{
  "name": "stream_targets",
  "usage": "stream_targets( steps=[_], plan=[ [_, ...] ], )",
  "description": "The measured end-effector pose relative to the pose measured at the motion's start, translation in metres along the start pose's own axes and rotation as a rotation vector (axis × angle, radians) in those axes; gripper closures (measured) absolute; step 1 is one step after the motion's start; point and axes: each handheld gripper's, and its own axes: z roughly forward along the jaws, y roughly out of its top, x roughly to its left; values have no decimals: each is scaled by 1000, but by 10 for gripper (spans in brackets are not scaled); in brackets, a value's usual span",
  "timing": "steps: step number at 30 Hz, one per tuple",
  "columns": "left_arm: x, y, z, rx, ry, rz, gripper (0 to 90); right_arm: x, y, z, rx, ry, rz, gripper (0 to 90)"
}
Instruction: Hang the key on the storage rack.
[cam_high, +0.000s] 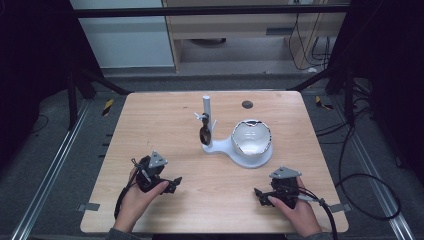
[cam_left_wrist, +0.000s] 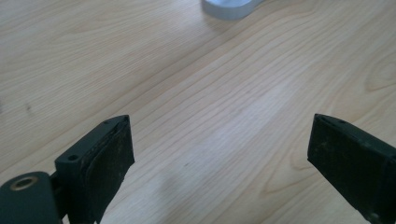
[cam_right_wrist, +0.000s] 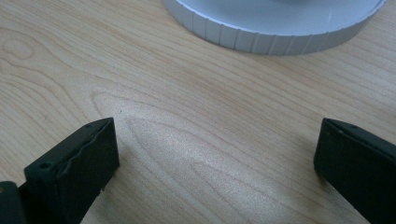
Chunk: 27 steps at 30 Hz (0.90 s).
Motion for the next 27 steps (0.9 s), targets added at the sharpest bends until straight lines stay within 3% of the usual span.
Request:
stream_targets(
  steps=[4,6,12,19,27],
  plan=[
    [14,-12,3,15,19,-58,74,0,0,0,0,2,0,4],
    [19,-16,4,26,34,-68,75,0,0,0,0,2,0,4],
    [30,-28,8,78,95,-56,79,0,0,0,0,2,0,4],
    [47,-40,3,36,123,-115,76,0,0,0,0,3,-1,4],
    [60,-47,7,48,131,-138,63,0,0,0,1,5,0,4]
  ],
)
